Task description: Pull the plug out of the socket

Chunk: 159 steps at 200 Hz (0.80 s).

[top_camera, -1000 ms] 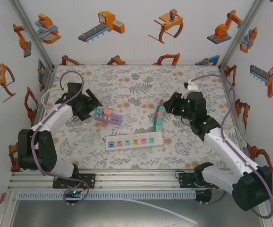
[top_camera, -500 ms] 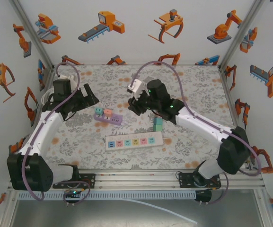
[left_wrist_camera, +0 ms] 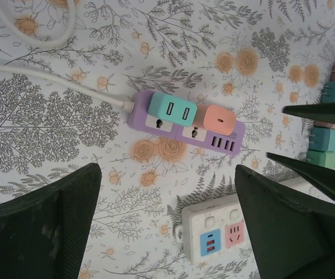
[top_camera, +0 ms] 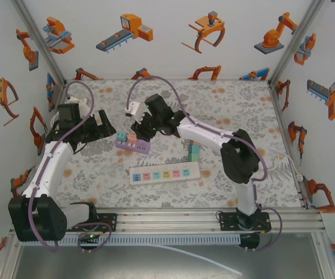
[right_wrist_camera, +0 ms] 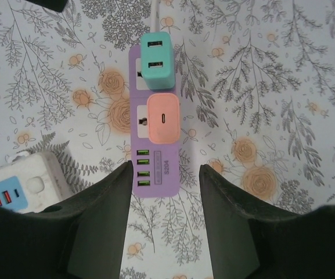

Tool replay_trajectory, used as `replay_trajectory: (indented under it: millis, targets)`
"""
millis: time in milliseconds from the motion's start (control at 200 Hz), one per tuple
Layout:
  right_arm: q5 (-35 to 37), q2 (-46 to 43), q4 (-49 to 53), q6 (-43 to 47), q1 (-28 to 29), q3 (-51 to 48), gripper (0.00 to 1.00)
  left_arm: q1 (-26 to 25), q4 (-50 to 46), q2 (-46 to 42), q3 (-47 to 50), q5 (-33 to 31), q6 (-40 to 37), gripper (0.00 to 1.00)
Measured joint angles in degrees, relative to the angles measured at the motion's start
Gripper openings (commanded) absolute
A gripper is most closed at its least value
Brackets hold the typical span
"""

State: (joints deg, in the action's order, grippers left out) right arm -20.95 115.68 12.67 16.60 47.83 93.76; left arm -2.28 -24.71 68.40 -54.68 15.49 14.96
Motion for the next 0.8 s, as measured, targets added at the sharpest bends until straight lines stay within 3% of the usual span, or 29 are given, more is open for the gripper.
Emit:
replay_trajectory:
  millis: [446,796]
  targets:
    - [-2.03,11.63,1.92,0.17,1.14,9.05,0.46,2.23,0.28,4.37,0.94,-0.37,3.19,0.87]
    - [-3.21,14.73,2.12,1.03,1.18,12.28,0.20,2.03,3.06,8.59,3.48,-2.54,8.35,0.79]
